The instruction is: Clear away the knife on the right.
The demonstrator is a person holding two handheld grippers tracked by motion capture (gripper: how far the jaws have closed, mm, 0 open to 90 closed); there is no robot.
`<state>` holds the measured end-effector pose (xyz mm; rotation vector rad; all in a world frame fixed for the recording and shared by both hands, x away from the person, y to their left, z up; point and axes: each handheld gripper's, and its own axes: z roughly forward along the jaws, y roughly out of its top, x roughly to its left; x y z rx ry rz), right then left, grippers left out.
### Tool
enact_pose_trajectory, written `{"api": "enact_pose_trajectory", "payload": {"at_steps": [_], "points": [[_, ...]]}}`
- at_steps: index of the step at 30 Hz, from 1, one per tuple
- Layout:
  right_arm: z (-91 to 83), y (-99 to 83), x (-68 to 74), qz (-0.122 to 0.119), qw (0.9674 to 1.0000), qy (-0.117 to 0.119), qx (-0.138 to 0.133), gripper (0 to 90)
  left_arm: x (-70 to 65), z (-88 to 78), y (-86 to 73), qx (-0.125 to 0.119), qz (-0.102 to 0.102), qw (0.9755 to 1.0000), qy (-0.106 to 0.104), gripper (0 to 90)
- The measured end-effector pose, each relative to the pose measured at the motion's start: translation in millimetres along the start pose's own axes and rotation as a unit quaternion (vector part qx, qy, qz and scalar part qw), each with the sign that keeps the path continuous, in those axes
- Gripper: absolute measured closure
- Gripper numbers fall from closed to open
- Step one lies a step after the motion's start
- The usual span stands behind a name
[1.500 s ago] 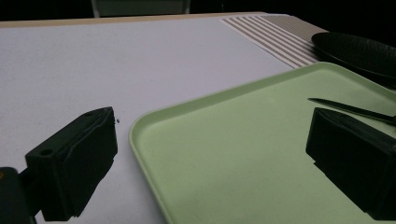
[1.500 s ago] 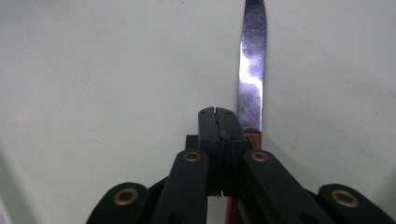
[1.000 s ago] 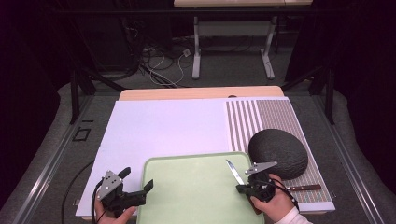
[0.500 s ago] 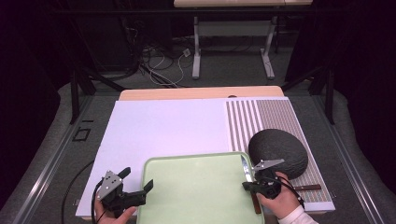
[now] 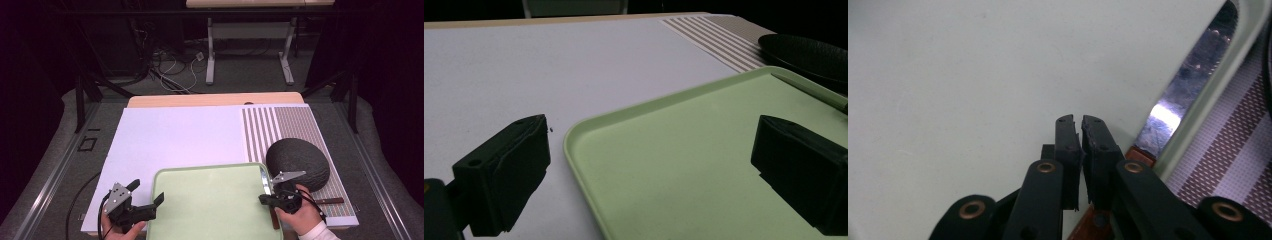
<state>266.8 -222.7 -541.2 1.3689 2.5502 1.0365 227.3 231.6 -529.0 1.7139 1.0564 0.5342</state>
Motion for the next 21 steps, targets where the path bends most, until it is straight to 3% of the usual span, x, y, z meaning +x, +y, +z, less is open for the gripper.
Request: {"api": "enact_pose_trajectory", "payload": {"at_steps": [4, 5, 11, 13, 21], "points": [[-2.1, 0.6, 5.7, -0.012, 0.9999, 0.009, 0.003, 78.9, -0.3, 0.0, 0.0, 0.001, -0.005, 1.0000, 0.001, 2.8], [-0.9, 0.3, 7.9, -0.025, 0.9995, 0.009, -0.016, 72.6, -0.2, -0.1, 0.0, 0.001, -0.006, 1.0000, 0.001, 2.8], [1.9, 1.3, 12.0, -0.055, 0.9969, 0.017, -0.053, 60.9, -0.4, 0.4, 0.2, 0.008, -0.009, 0.9999, 0.003, 2.8], [2.6, 1.1, 13.6, -0.054, 0.9964, 0.027, -0.059, 58.3, -0.4, 0.3, 0.3, 0.007, -0.008, 0.9999, 0.004, 2.8], [1.0, 1.9, 12.4, -0.065, 0.9936, 0.039, -0.083, 60.0, -0.4, 0.6, 0.0, 0.007, -0.009, 0.9999, 0.002, 2.8]]}}
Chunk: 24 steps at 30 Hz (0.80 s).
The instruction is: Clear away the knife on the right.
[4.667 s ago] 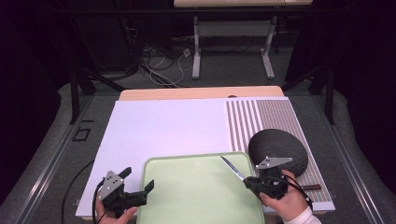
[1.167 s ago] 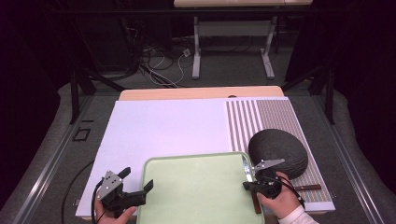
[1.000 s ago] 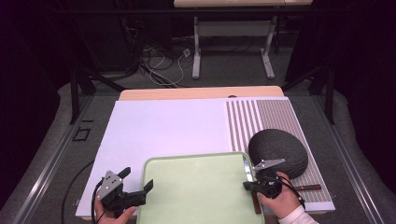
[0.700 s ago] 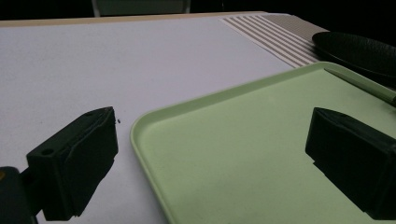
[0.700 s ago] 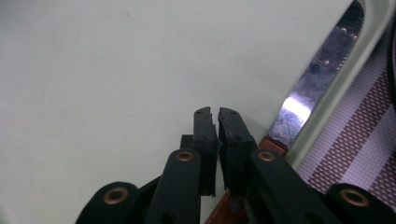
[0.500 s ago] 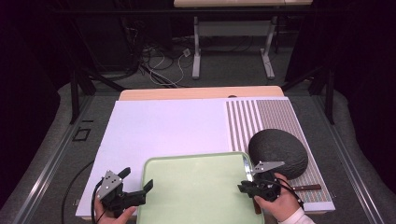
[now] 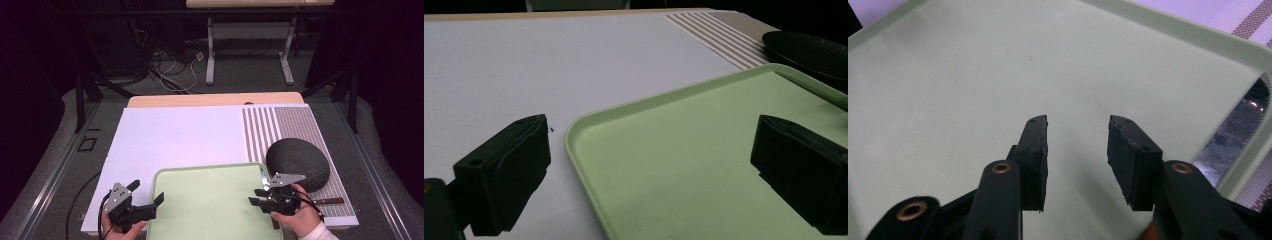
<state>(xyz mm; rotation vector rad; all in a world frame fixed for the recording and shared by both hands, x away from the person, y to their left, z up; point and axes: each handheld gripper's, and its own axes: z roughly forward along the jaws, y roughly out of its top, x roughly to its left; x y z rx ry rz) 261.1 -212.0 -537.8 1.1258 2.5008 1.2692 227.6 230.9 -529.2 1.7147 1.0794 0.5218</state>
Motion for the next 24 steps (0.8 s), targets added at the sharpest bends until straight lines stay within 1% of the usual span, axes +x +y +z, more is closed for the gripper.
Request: {"api": "enact_pose_trajectory", "payload": {"at_steps": [1, 2, 3, 4, 5, 7, 8, 9, 10, 11, 12, 14, 16, 17, 18, 20, 22, 23, 24], "points": [[-1.2, 0.3, -1.2, 0.001, 1.0000, -0.004, 0.001, 60.1, 0.1, -0.1, 0.1, 0.000, 0.000, 1.0000, 0.000, 2.8], [-1.8, 0.3, -3.0, 0.001, 1.0000, -0.002, -0.004, 60.2, 0.1, -0.2, 0.1, 0.000, 0.000, 1.0000, 0.000, 2.8], [-2.8, 0.1, -3.6, 0.009, 0.9999, -0.004, -0.005, 59.9, 0.0, -0.2, 0.1, 0.000, 0.000, 1.0000, 0.000, 2.8], [-3.9, 0.6, -6.2, 0.001, 1.0000, -0.005, -0.007, 59.6, 0.1, -0.3, 0.1, 0.000, 0.000, 1.0000, 0.000, 2.8], [-5.1, 0.6, -7.8, -0.001, 0.9999, -0.009, -0.013, 58.7, 0.0, -0.3, 0.1, -0.001, 0.000, 1.0000, 0.000, 2.8], [-7.7, 0.8, -12.0, -0.005, 0.9998, -0.014, -0.014, 57.0, 0.2, -0.4, 0.1, 0.000, 0.001, 1.0000, 0.000, 2.8], [-10.7, 1.2, -15.1, -0.007, 0.9997, -0.018, -0.016, 53.7, 0.7, -0.6, 0.2, 0.001, 0.005, 1.0000, 0.001, 2.8], [-10.7, 1.2, -15.1, -0.007, 0.9997, -0.018, -0.016, 53.7, 0.7, -0.6, 0.2, 0.001, 0.005, 1.0000, 0.001, 2.8], [-12.4, 1.3, -17.4, -0.010, 0.9994, -0.022, -0.023, 53.0, 0.7, -0.7, 0.2, 0.001, 0.004, 1.0000, 0.001, 2.8], [-14.3, 1.3, -20.3, -0.008, 0.9992, -0.021, -0.033, 52.2, 0.8, -0.8, 0.2, 0.001, 0.004, 1.0000, 0.001, 2.8], [-16.2, 1.5, -21.7, -0.007, 0.9991, -0.024, -0.034, 52.0, 0.4, -0.6, 0.0, 0.000, 0.000, 1.0000, 0.001, 2.8], [-21.0, 2.0, -25.4, -0.012, 0.9979, -0.038, -0.051, 48.6, 0.5, -0.6, 0.0, -0.001, -0.001, 1.0000, 0.001, 2.8], [-25.2, 2.4, -29.2, -0.009, 0.9975, -0.042, -0.057, 48.4, 0.8, -0.5, 0.1, 0.000, 0.003, 1.0000, 0.002, 2.8], [-28.1, 2.7, -31.0, -0.003, 0.9972, -0.045, -0.060, 48.5, 0.5, -0.4, 0.0, 0.000, 0.001, 1.0000, 0.001, 2.8], [-30.0, 2.6, -32.8, -0.002, 0.9967, -0.051, -0.064, 48.5, 0.3, -0.2, 0.0, 0.000, 0.000, 1.0000, 0.000, 2.8], [-35.9, 2.9, -37.1, 0.006, 0.9964, -0.057, -0.062, 48.5, 0.0, 0.0, -0.1, 0.000, -0.001, 1.0000, 0.000, 2.8], [-41.8, 4.0, -40.3, 0.013, 0.9963, -0.062, -0.058, 47.2, 0.6, -0.4, 0.1, 0.001, 0.004, 1.0000, 0.002, 2.8], [-45.0, 4.6, -42.6, 0.010, 0.9961, -0.071, -0.052, 45.2, 0.7, -0.4, 0.1, 0.001, 0.003, 1.0000, 0.002, 2.8], [-47.3, 5.4, -45.5, 0.010, 0.9962, -0.072, -0.047, 42.7, 0.4, -0.3, 0.0, 0.000, -0.001, 1.0000, 0.001, 2.8]]}}
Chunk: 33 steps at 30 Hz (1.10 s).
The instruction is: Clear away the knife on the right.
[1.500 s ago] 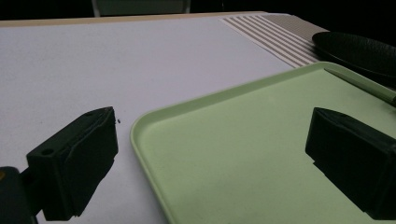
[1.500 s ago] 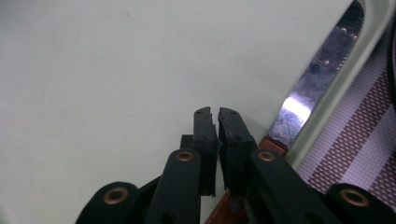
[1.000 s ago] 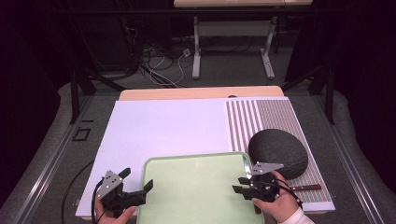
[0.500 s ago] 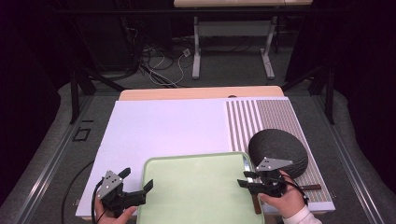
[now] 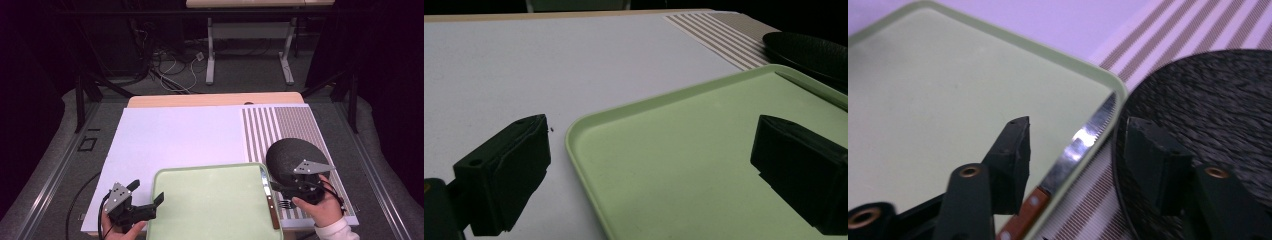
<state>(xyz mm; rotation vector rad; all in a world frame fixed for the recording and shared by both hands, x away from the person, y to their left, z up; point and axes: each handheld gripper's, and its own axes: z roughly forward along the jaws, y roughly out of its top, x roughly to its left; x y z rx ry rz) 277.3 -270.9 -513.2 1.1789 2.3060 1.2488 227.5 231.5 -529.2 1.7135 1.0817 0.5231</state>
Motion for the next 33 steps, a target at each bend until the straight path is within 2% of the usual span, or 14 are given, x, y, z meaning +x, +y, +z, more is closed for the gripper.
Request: {"api": "enact_pose_trajectory", "payload": {"at_steps": [3, 4, 7, 9, 11, 13, 15, 16, 18, 21, 23, 30, 33], "points": [[-5.7, 3.1, -8.8, -0.004, 0.9998, -0.006, 0.020, 34.3, 0.1, 0.0, -0.1, 0.000, 0.000, 1.0000, 0.000, 2.8], [-6.7, 3.3, -11.5, -0.010, 0.9998, -0.010, 0.016, 31.7, 0.1, 0.1, -0.1, 0.000, 0.000, 1.0000, 0.000, 2.8], [-8.7, 2.5, -17.8, 0.002, 0.9997, -0.020, 0.010, 24.0, 0.2, 0.3, -0.1, 0.000, -0.001, 1.0000, 0.001, 2.8], [-10.5, 1.8, -22.8, 0.015, 0.9994, -0.026, 0.017, 18.7, 0.2, 0.3, -0.2, -0.001, -0.001, 1.0000, 0.001, 2.8], [-12.0, 0.5, -26.7, 0.010, 0.9993, -0.031, 0.021, 14.6, 0.1, 0.7, -0.3, -0.002, -0.003, 1.0000, 0.001, 2.8], [-14.7, -1.8, -31.4, 0.009, 0.9993, -0.030, 0.023, 14.4, 0.1, 0.7, -0.3, -0.002, -0.003, 1.0000, 0.001, 2.8], [-17.9, -3.7, -35.1, 0.019, 0.9991, -0.028, 0.025, 14.2, 0.2, 0.7, -0.3, -0.002, -0.003, 1.0000, 0.000, 2.8], [-18.8, -4.7, -38.0, 0.013, 0.9991, -0.033, 0.024, 14.1, 0.3, 0.8, -0.4, -0.002, -0.003, 1.0000, 0.000, 2.8], [-21.2, -6.4, -41.1, 0.015, 0.9988, -0.039, 0.026, 13.0, 0.3, 0.8, -0.4, -0.003, -0.004, 1.0000, 0.000, 2.8], [-24.0, -8.1, -44.9, 0.013, 0.9986, -0.043, 0.030, 3.8, 1.2, 1.2, -0.5, -0.002, -0.002, 1.0000, 0.001, 2.8], [-24.6, -9.0, -45.9, 0.013, 0.9987, -0.036, 0.034, 0.0, 0.9, 1.2, -0.5, -0.003, -0.005, 1.0000, 0.001, 2.8], [-26.6, -10.5, -44.9, 0.003, 0.9980, -0.045, 0.044, 0.0, -0.1, 1.1, -0.5, -0.003, -0.005, 1.0000, 0.002, 2.8], [-26.5, -11.1, -42.1, -0.001, 0.9981, -0.042, 0.046, 0.0, -0.8, 2.0, -0.9, -0.002, -0.007, 1.0000, 0.003, 2.8]]}}
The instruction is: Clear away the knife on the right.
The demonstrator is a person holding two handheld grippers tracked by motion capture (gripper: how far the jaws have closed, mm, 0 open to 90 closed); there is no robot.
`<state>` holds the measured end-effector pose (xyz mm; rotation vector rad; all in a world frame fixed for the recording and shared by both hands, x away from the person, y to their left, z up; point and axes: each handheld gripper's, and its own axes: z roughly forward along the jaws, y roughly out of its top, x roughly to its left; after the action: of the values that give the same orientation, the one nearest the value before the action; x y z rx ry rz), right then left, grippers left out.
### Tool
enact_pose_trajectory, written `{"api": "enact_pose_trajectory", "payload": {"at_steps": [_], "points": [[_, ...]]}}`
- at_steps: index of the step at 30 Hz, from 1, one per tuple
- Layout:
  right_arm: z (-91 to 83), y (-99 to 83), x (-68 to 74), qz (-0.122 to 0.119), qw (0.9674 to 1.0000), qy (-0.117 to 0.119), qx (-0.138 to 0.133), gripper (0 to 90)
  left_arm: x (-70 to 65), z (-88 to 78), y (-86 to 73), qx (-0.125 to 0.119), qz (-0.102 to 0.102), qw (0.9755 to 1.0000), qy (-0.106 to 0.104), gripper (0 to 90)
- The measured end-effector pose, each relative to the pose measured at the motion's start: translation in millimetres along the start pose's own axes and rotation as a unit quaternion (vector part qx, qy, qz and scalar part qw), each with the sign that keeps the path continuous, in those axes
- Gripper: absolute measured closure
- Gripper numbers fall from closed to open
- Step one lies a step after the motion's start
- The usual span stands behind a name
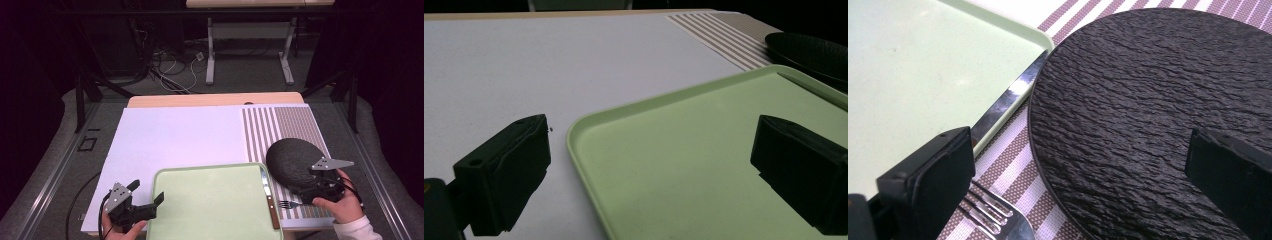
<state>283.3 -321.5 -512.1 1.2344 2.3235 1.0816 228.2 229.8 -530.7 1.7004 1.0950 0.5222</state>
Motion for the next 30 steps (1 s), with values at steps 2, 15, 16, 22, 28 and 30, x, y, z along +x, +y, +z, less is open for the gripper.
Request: {"api": "enact_pose_trajectory", "payload": {"at_steps": [2, 15, 16, 22, 28, 30], "points": [[-1.7, 0.9, 1.5, -0.004, 1.0000, 0.004, 0.001, 0.0, -0.6, 0.9, -0.2, 0.002, 0.000, 1.0000, 0.000, 2.8], [-7.1, 9.1, 0.0, -0.084, 0.9945, -0.003, 0.062, 0.0, -2.2, 1.6, -0.2, 0.008, 0.007, 0.9999, 0.002, 2.8], [-7.8, 9.6, -0.8, -0.090, 0.9937, -0.002, 0.067, 0.0, -2.3, 1.4, -0.2, 0.008, 0.008, 0.9999, 0.002, 2.8], [-8.6, 10.4, -2.6, -0.128, 0.9882, 0.011, 0.083, 2.9, -2.4, 1.4, -0.4, 0.008, 0.008, 0.9999, 0.001, 2.8], [-10.2, 11.0, -5.3, -0.157, 0.9820, 0.024, 0.103, 14.5, -3.0, 1.8, -0.4, 0.009, 0.009, 0.9999, 0.002, 2.8], [-12.0, 11.9, -7.3, -0.164, 0.9817, 0.018, 0.096, 15.9, -3.0, 1.8, -0.4, 0.009, 0.009, 0.9999, 0.002, 2.8]]}}
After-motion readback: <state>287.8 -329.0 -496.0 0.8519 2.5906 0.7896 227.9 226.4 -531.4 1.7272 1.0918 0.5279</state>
